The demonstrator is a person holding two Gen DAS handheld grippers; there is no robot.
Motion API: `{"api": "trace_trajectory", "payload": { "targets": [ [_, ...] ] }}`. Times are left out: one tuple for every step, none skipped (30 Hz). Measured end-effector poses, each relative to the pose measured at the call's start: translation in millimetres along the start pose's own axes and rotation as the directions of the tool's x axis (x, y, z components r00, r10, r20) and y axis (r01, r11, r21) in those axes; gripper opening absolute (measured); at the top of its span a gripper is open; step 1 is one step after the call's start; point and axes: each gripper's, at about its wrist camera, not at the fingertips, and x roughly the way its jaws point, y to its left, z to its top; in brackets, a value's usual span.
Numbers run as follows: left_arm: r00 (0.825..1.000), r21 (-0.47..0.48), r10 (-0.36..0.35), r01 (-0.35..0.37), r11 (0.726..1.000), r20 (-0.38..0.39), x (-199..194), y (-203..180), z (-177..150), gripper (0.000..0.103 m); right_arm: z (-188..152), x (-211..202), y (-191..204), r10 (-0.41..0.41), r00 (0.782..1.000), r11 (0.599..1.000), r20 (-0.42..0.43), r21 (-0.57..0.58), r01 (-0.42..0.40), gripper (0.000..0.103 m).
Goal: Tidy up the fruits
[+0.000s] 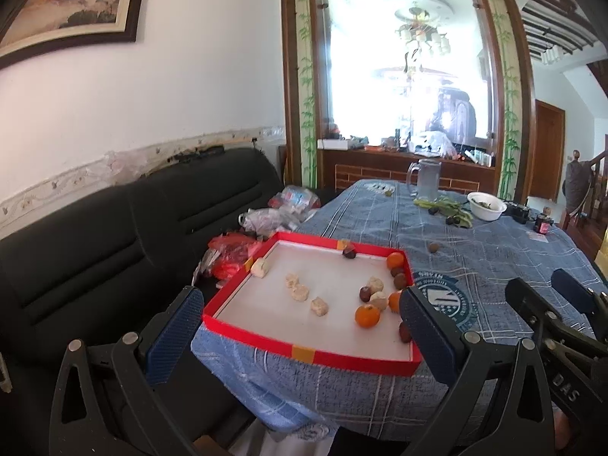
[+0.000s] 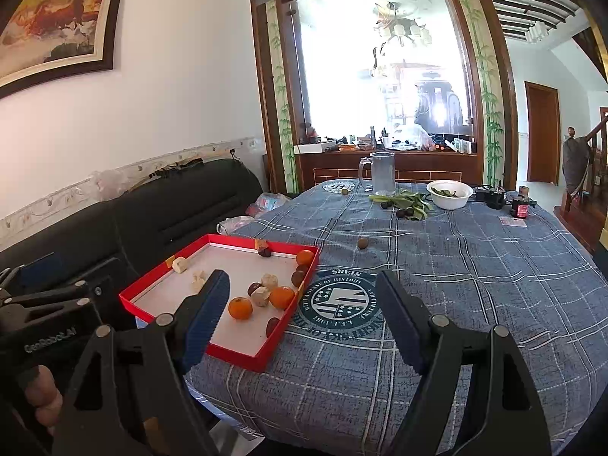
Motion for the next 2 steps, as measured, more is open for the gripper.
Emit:
{"api": "trace_trajectory", "payload": {
  "targets": [
    [1.000, 0.008, -0.007, 0.007, 1.000, 0.002, 1.4, -3.2, 0.2, 0.103, 0.2, 3.2, -4.3, -0.016, 1.000, 1.000, 0.001, 0.001, 0.016, 0.080],
    [1.000, 0.023, -0.030, 0.030, 0.999, -0.009, 4.8, -10.3, 1.4, 0.103, 1.0, 6.7, -8.2, -0.026, 1.000, 1.000, -0.002, 0.003, 0.026, 0.080]
  ]
}}
